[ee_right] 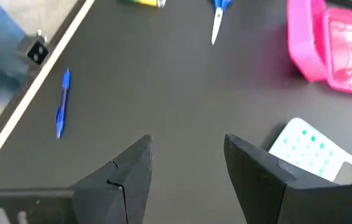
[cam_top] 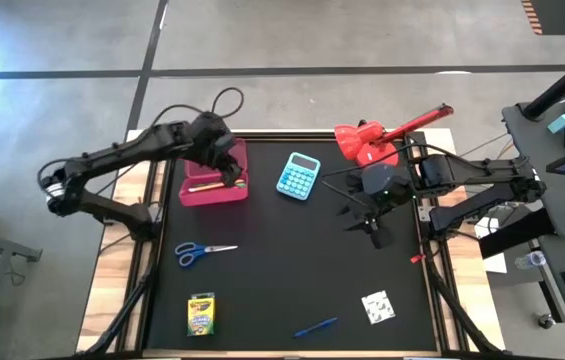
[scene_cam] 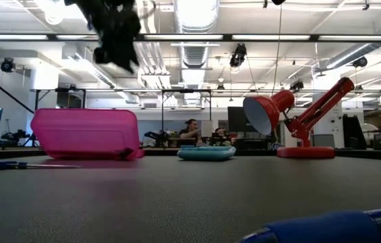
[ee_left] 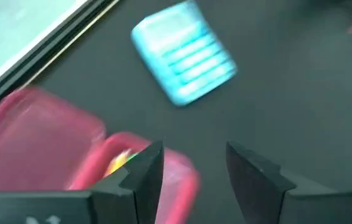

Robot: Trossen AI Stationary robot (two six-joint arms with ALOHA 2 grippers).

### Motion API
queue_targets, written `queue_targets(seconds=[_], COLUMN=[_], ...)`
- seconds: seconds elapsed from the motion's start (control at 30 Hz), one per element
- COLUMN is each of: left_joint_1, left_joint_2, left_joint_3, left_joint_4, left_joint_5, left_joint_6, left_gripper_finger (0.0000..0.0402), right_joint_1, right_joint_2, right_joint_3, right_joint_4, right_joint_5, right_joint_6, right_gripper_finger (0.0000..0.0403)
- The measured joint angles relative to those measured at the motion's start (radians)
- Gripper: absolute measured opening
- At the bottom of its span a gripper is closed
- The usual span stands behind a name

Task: Pack school essentials
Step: Put the blue scissors into the red supply box

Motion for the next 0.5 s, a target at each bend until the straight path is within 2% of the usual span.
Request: queue_targets(seconds=[0.13,0.27,0.5], left_joint_1=[-0.118,-0.263,-0.517], left_joint_2=[-0.08,-0.126,-0.087], left_joint_3=[-0.025,-0.035,-0.047], left_joint_4=[0.111,0.132,0.086], left_joint_5=[0.028,0.006,-0.04], left_joint_6=[-0.079,-0.148,-0.286], left_gripper_finger=[0.0157,0.0157,0.0157], right_joint_1=[0.0,0.0,0.0], right_joint_2=[0.0,0.0,0.003], right_joint_3=[0.0,0.0,0.0], right_joint_4=[0.074,0.186,0.35], right_joint_5=[0.0,-0.001,-0.002], right_joint_6=[0.038,0.162,0.342], right_gripper_finger=[0.0187,0.0187,0.0187])
